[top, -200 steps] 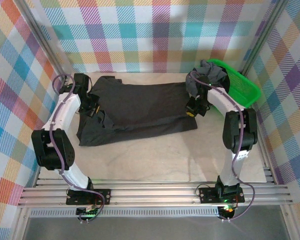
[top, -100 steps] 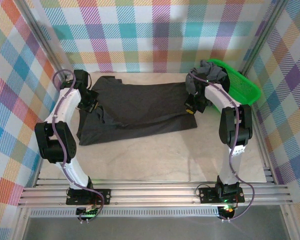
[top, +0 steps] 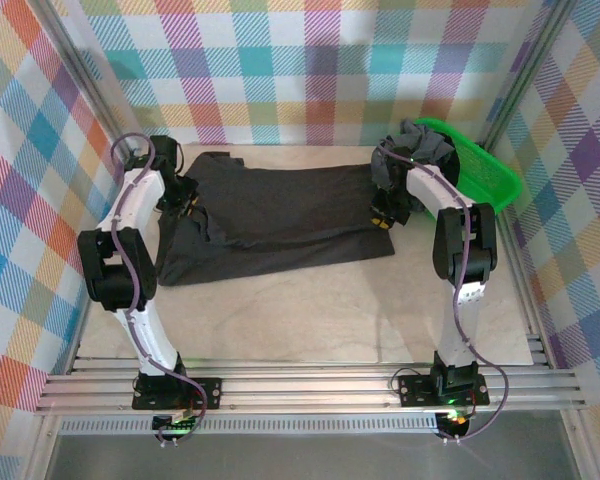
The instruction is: Fold and stack the t-shirts
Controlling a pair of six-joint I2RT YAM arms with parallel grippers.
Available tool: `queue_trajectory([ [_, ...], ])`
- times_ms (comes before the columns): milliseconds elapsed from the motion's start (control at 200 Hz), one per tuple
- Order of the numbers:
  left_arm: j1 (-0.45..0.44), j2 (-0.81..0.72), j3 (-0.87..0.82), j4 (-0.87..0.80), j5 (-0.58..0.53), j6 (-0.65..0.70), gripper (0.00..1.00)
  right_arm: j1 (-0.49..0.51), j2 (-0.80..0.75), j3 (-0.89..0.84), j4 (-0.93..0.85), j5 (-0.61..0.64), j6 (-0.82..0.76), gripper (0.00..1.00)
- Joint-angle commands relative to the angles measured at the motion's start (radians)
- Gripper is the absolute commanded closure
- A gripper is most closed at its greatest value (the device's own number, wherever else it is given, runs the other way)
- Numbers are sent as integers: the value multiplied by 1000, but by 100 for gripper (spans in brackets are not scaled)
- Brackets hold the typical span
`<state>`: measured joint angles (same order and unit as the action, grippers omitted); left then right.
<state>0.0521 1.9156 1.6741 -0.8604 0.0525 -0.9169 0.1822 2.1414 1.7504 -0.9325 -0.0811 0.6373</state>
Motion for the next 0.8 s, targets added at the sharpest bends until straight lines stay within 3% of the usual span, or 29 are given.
queue_trajectory([
  [0,20,-18,32,-25,-16,96,37,-7,-16,29,-26,27,-21,64],
  [115,36,-138,-92,-59,-45,94,36,-1,-102,-36,2,35,-43,55],
  [365,146,-387,-502,-132,-100,1,44,4,-271,-342,127,-62,-27,53],
  [530,294,-417,-662,-23,-6,-15,41,-4,-311,-472,186,-92,-27,46],
  [795,315,-318,-678,112,41,-10,41,-51,-255,-517,248,-140,-27,46],
])
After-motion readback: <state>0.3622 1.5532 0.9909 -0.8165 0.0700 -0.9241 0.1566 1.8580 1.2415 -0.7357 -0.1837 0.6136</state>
